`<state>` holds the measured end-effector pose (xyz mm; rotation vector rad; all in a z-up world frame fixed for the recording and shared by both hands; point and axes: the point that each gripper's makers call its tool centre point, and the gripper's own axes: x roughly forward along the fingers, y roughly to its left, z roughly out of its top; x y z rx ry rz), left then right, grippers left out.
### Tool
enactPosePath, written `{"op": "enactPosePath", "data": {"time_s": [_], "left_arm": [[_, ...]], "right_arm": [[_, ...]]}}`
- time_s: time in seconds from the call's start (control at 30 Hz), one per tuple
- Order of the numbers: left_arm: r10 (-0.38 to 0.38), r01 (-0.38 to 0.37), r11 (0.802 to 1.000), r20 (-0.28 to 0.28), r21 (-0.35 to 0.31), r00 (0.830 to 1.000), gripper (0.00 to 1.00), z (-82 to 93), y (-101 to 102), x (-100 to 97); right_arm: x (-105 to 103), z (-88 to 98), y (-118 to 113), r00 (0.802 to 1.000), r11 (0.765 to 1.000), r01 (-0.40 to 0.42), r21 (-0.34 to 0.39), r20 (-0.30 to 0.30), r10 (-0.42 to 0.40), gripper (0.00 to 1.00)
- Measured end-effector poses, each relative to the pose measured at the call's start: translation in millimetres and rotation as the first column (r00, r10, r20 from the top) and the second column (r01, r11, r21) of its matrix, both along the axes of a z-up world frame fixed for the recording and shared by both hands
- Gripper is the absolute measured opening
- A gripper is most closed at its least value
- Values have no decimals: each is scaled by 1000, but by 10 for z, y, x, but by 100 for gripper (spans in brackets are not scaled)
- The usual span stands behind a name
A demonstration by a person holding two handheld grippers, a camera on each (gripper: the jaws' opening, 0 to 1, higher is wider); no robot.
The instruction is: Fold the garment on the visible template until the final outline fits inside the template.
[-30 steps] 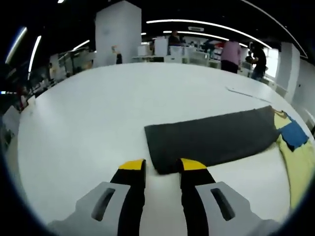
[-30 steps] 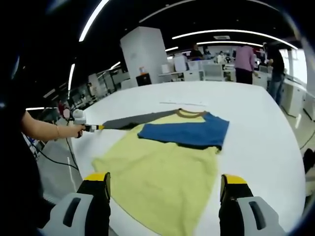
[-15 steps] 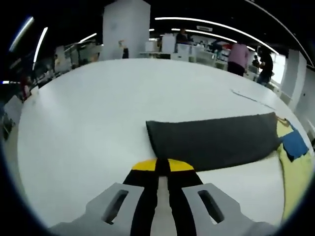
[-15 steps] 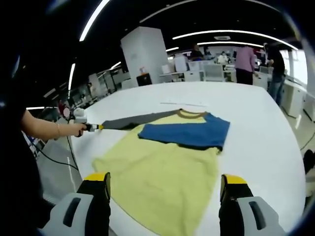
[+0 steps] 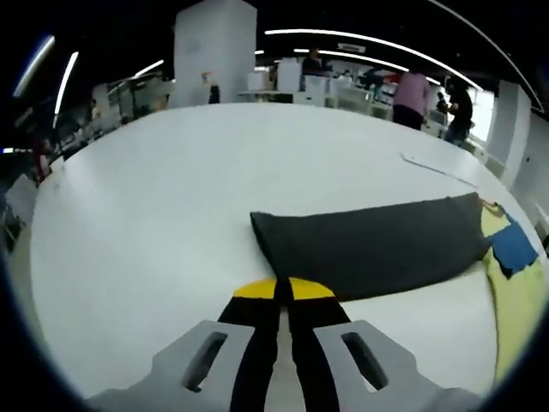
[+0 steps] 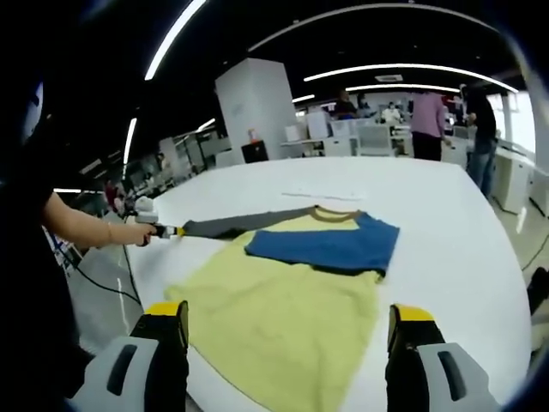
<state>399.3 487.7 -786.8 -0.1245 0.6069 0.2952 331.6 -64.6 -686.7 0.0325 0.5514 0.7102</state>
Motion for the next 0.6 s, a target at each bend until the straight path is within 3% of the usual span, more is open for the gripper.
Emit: {"op": "enactPosePath", "data": {"time_s": [0.17, 0.47, 0.6], "left_arm": [[-24, 24, 1000, 0, 19, 1000, 0, 29, 1, 14], [-2, 2, 1000, -4, 9, 1000, 0, 64, -32, -20], [-6, 6, 1000, -30, 7, 1000, 0, 29, -46, -69]], "right_arm": [[-30, -16, 27, 1000, 1000, -4, -7, -2, 4, 98], [-52, -31, 22, 1000, 1000, -6, -3, -6, 6, 99], [-57, -46, 5, 1000, 1000, -5, -11, -12, 5, 99]]}}
